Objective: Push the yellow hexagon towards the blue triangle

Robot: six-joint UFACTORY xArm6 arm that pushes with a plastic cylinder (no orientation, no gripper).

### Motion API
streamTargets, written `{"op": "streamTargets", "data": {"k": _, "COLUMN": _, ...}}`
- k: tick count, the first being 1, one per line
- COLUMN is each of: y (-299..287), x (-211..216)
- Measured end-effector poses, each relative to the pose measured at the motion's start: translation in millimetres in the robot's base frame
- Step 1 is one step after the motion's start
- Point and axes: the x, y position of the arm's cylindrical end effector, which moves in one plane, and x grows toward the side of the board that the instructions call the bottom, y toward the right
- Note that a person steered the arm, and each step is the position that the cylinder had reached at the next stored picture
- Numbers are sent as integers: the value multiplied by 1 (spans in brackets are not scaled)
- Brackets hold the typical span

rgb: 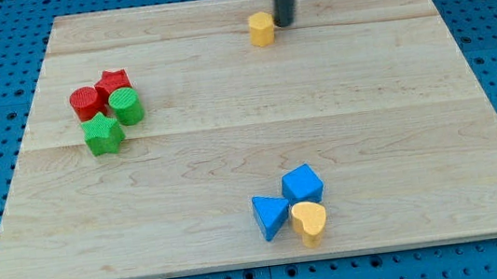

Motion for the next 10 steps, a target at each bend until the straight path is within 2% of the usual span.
{"op": "streamTargets", "data": {"k": 1, "y": -108, "x": 11}}
{"op": "streamTargets", "data": {"k": 2, "y": -149, "x": 107}}
{"op": "streamTargets", "data": {"k": 3, "y": -139, "x": 164}}
{"op": "streamTargets", "data": {"k": 5, "y": -142, "x": -15}}
{"op": "streamTargets", "data": {"k": 6, "y": -57, "x": 53}}
{"op": "streamTargets", "data": {"k": 7, "y": -3, "x": 137}}
{"op": "streamTargets", "data": {"k": 8, "y": -14, "x": 90}}
{"op": "streamTargets", "data": {"k": 9, "y": 38, "x": 136}}
{"op": "streamTargets", "data": {"k": 10, "y": 31, "x": 183}}
